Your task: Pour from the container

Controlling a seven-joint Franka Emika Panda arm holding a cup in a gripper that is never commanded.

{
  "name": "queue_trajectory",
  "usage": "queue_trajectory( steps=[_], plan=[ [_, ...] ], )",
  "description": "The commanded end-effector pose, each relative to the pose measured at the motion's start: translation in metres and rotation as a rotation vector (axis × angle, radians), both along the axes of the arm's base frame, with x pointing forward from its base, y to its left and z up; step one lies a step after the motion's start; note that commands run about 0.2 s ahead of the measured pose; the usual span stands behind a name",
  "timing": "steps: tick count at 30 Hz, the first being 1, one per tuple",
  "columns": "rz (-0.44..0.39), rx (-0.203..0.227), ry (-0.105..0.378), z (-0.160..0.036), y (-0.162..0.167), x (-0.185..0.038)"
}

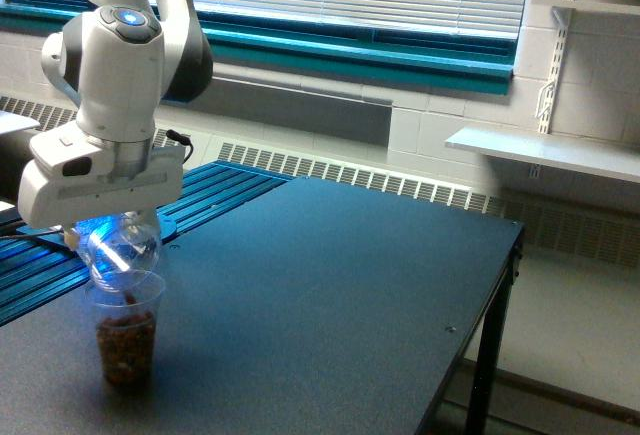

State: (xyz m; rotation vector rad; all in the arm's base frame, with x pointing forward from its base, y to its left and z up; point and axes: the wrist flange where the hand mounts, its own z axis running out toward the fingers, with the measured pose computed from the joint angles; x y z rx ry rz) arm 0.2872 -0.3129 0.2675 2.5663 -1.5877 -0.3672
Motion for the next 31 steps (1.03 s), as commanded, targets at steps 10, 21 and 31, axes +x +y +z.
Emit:
queue_trajectory(
  steps=[10,21,31],
  plan=[
    [0.029,-0.003,-0.028,0.014,0.007,0.011],
    [0.028,-0.007,-0.055,0.025,0.015,0.002],
    [0.033,-0.027,-0.093,0.037,0.018,-0.002]
  ],
)
